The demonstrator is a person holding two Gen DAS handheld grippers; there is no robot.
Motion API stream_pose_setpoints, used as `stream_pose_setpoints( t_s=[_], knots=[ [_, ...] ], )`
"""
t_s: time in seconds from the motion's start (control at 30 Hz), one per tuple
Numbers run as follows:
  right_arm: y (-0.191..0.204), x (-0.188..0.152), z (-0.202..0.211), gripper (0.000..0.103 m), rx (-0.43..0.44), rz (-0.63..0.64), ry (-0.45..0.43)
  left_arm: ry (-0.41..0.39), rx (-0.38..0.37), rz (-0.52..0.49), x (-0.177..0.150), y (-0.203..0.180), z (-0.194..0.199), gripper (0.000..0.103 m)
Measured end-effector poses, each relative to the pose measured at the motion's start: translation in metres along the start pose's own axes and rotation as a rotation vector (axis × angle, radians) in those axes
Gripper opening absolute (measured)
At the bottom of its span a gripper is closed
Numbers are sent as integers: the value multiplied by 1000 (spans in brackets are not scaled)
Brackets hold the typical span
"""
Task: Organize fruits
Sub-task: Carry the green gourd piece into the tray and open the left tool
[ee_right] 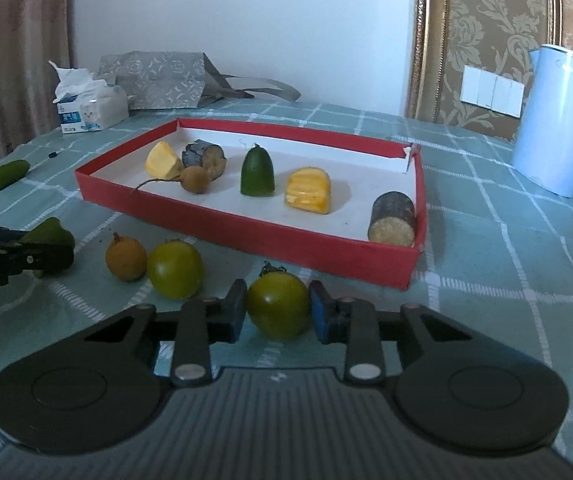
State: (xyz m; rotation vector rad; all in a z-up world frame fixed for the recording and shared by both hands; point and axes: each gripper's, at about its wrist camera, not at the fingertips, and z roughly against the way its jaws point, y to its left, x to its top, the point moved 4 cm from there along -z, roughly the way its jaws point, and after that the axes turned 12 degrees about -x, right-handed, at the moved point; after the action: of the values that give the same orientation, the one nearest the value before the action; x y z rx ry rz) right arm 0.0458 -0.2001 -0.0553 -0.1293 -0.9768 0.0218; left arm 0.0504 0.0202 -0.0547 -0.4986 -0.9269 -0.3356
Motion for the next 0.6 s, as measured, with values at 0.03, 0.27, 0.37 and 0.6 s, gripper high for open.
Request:
stream_pose_setpoints(
  t_s=[0.03,0.27,0.37,0.6],
  knots=[
    [0,0,0,31,1,-1,1,0,2,-2,0,0,0,33],
    [1,0,0,31,-2,2,5,-2,0,6,1,0,0,32],
    [1,0,0,31,-6,8,4,-1,4,12,6,1,0,33],
    [2,0,0,31,-9,15,4,-58,9,-66,45,-15,0,33]
  ],
)
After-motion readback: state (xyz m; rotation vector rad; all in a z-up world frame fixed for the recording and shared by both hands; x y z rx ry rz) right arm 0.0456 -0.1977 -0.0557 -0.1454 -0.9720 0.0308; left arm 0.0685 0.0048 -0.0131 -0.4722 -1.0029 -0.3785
